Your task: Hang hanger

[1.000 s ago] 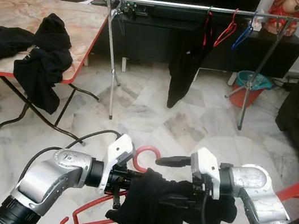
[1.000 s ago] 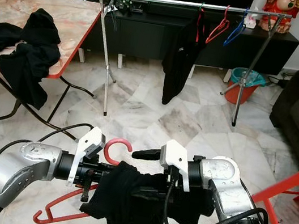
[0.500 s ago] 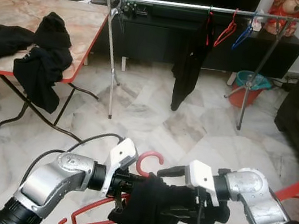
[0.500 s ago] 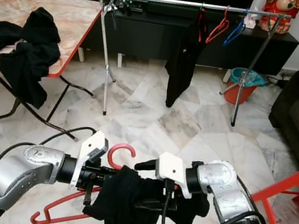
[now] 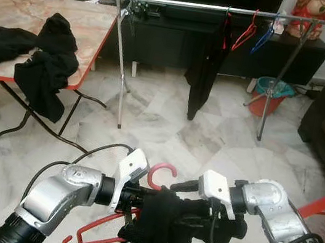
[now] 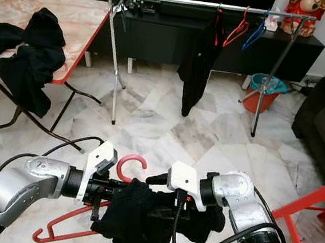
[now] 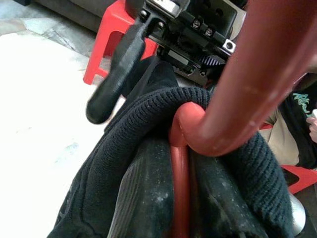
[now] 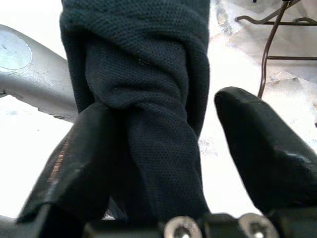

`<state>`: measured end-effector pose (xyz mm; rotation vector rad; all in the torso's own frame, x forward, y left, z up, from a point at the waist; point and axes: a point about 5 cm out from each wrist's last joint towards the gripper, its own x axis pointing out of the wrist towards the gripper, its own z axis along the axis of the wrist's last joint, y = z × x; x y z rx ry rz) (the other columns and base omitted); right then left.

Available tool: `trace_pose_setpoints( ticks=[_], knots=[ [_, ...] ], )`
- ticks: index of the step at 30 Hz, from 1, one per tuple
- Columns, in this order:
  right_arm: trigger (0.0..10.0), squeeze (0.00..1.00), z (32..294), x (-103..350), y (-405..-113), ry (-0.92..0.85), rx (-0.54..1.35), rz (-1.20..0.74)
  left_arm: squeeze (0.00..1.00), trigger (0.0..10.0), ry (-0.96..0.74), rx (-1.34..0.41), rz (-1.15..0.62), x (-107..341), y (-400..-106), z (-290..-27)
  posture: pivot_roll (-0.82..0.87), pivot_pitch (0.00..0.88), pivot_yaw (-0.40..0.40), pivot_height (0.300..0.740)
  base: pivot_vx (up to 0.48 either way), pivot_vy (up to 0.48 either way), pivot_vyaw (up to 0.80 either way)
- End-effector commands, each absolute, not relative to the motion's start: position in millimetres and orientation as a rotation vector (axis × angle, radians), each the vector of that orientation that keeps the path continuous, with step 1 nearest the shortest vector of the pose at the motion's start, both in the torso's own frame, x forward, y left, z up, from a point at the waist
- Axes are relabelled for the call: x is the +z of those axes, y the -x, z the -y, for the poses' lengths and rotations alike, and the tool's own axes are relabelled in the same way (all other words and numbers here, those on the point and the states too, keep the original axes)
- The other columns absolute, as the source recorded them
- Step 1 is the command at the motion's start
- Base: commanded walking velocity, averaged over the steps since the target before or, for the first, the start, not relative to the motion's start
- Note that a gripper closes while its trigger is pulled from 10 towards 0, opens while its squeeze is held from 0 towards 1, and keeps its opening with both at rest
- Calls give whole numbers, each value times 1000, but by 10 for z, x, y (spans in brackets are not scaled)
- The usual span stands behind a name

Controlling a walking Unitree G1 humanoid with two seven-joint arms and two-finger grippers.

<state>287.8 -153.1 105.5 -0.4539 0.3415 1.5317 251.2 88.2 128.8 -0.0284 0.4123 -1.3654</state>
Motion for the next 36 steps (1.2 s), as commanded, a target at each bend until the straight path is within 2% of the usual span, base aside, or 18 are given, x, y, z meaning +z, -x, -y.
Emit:
trace_pose_setpoints(
  ticks=[1, 33, 34, 35, 36],
  knots=[
    [0, 0, 1476, 1091, -2879, 457, 1558, -325, 0, 10000, 5, -1399, -322, 1456, -2549, -816, 122, 0, -10, 732, 0, 0, 0],
    [0, 0, 1486, 1058, -2845, 458, 1566, -337, 0, 10000, -8, -1436, -329, 1448, -2522, -834, 114, 0, 4, 732, 0, 0, 0],
    [0, 0, 1488, 1059, -2848, 458, 1565, -337, 659, 10000, -6, -1439, -329, 1450, -2522, -833, 113, 0, 5, 732, 0, 0, 0],
    [0, 0, 1488, 1059, -2850, 459, 1563, -338, 659, 10000, -6, -1440, -329, 1451, -2523, -832, 113, 0, 5, 732, 0, 0, 0],
    [0, 0, 1488, 1059, -2852, 459, 1563, -338, 1000, 10000, -6, -1441, -328, 1452, -2524, -833, 114, 0, 6, 732, 0, 0, 0]
  ],
)
